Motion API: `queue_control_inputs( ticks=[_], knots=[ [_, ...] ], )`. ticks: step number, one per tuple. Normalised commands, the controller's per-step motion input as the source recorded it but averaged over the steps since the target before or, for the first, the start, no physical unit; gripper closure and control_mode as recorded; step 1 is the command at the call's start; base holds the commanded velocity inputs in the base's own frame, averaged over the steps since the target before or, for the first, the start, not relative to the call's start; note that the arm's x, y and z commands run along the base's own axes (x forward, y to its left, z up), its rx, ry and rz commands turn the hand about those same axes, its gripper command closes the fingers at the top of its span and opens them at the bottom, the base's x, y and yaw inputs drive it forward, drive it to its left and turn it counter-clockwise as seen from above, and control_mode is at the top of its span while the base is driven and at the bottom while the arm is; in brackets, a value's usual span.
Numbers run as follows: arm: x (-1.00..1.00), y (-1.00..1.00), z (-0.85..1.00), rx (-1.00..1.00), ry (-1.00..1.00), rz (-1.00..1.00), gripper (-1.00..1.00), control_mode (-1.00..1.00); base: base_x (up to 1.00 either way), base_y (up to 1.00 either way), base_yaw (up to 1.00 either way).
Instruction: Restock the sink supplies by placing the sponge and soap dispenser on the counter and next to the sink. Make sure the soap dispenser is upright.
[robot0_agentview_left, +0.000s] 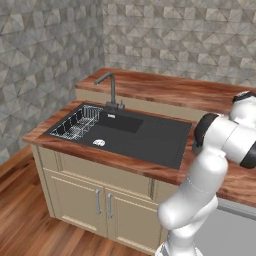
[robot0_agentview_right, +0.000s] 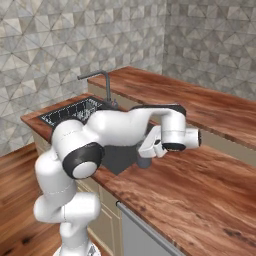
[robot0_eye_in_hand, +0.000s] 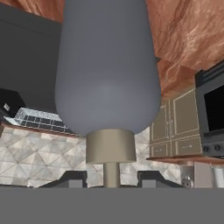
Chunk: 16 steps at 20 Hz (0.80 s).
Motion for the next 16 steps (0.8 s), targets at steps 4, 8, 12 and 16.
queue_control_inputs(
  ticks=[4,8,12,16],
  knots=[
    [0.37,-0.05,-0.39,0.00,0.00,0.00,1.00,-1.00,0.00,0.00,0.00],
    [0.20,-0.02,-0.34,0.00,0.00,0.00,1.00,-1.00,0.00,0.00,0.00],
    [0.12,0.00,-0.26,0.00,0.00,0.00,1.00,-1.00,0.00,0.00,0.00],
    [0.23,-0.01,-0.27,0.00,0.00,0.00,1.00,-1.00,0.00,0.00,0.00]
  ],
)
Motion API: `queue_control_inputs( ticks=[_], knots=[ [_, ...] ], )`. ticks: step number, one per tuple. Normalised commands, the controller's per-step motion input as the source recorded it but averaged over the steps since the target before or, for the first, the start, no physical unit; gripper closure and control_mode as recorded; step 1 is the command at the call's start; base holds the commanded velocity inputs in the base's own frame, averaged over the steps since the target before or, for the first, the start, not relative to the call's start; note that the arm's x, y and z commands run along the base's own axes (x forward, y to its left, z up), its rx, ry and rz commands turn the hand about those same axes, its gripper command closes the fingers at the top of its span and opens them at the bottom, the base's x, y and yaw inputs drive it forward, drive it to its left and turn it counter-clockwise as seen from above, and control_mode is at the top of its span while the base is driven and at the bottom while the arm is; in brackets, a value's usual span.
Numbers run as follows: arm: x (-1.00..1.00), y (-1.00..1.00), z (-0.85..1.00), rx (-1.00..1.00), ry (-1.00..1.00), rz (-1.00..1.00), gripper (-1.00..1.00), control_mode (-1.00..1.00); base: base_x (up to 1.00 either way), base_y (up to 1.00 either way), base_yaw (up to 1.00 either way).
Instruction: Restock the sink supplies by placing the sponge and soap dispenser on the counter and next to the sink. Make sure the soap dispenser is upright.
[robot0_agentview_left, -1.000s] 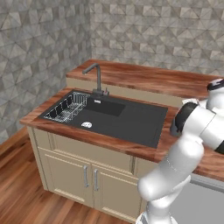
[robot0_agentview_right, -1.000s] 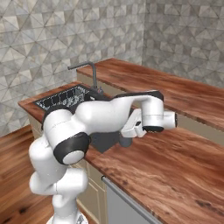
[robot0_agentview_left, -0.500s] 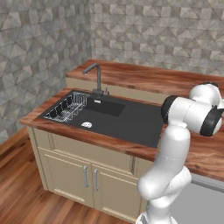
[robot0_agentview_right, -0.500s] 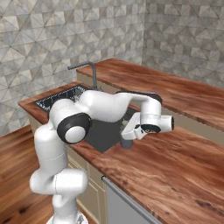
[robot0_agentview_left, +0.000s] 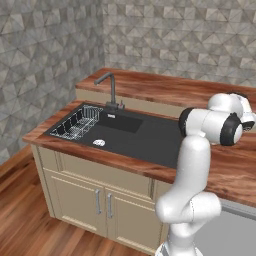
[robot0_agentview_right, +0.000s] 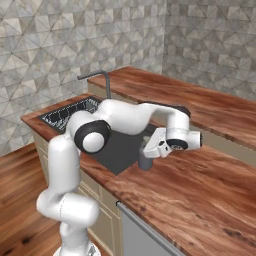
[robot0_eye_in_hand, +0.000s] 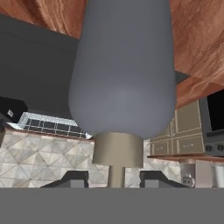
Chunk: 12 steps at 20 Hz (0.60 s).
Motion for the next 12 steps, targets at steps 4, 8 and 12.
queue_control_inputs(
  ticks=[4,8,12],
  knots=[
    [0.13,0.00,-0.30,0.00,0.00,0.00,-1.00,-1.00,0.00,0.00,0.00],
    [-0.01,0.00,-0.15,0.00,-0.04,0.00,-1.00,-1.00,0.00,0.00,0.00],
    [0.00,0.00,-0.01,0.00,0.00,0.00,-1.00,-1.00,0.00,0.00,0.00]
  ],
)
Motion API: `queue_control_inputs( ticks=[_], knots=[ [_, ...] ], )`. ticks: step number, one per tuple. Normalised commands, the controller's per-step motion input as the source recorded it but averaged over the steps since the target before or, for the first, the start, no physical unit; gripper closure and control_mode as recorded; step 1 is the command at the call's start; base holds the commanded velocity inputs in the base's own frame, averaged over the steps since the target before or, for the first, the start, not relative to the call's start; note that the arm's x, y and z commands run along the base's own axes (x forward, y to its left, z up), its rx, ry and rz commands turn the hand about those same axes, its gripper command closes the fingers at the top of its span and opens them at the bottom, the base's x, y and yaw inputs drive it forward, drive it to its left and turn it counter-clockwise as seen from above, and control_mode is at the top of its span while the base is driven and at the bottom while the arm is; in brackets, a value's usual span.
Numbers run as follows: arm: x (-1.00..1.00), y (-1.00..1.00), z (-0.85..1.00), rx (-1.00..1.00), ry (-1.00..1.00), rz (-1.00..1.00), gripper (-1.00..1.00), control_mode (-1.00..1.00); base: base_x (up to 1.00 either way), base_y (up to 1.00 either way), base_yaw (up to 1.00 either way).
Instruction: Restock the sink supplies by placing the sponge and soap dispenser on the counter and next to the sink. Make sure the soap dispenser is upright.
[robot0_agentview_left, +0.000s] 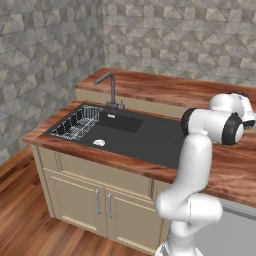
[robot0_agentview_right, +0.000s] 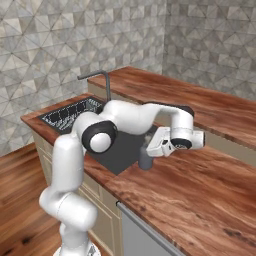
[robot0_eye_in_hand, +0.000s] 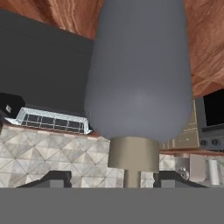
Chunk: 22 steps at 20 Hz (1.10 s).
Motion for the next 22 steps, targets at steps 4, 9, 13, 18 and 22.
queue_control_inputs(
  ticks=[4,9,13,18,22],
  knots=[
    [0.00,0.00,0.00,0.00,0.00,0.00,-1.00,-1.00,0.00,0.00,0.00],
    [0.00,0.00,0.03,0.00,0.00,-0.04,-1.00,-1.00,0.00,0.00,0.00],
    [0.00,0.00,0.23,0.00,0.00,-0.08,-1.00,-1.00,0.00,0.00,0.00],
    [-0.23,0.00,0.56,0.00,0.00,-0.11,-1.00,-1.00,0.00,0.00,0.00],
    [-0.55,0.00,0.73,0.00,-0.02,-0.11,-1.00,-1.00,0.00,0.00,0.00]
  ],
)
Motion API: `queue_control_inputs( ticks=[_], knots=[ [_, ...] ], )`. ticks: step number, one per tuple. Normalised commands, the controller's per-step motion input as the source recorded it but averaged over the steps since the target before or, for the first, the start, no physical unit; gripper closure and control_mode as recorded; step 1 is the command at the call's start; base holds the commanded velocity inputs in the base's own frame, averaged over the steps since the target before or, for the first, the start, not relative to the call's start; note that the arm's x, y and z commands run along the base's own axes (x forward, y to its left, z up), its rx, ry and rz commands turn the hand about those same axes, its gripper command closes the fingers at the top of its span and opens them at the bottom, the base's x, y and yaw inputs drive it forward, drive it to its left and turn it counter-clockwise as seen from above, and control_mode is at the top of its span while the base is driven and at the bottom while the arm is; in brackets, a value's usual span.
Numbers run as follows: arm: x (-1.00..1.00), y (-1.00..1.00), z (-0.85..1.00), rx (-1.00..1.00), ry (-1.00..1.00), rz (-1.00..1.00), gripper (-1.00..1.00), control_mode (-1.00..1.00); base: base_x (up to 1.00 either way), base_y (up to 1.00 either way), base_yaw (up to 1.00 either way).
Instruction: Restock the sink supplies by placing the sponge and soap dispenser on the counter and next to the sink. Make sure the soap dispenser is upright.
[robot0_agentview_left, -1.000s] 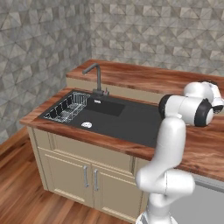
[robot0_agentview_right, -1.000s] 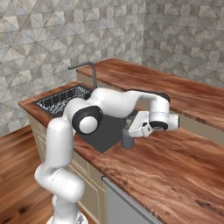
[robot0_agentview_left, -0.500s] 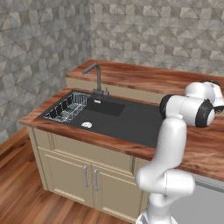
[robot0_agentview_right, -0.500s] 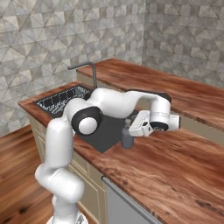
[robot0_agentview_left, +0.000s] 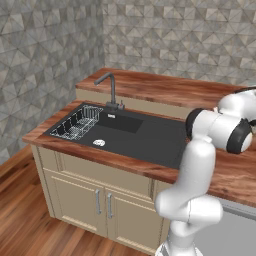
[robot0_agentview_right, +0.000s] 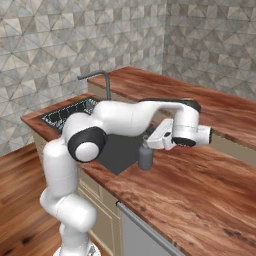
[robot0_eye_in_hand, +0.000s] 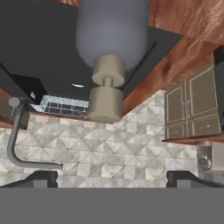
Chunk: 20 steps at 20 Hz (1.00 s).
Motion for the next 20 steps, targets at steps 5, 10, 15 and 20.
queue_control_inputs(
  ticks=[5,10,15,20],
  knots=[
    [-0.79,0.28,0.67,-0.06,-0.05,-0.03,-1.00,-1.00,0.00,0.00,0.00],
    [-0.75,0.83,0.41,-0.19,-0.01,0.00,-1.00,-1.00,0.00,0.00,0.00],
    [-0.53,1.00,0.00,-0.36,0.00,0.01,-1.00,-1.00,0.00,0.00,0.00],
    [-0.51,0.97,0.00,-0.43,-0.08,0.10,-1.00,-1.00,0.00,0.00,0.00]
  ],
)
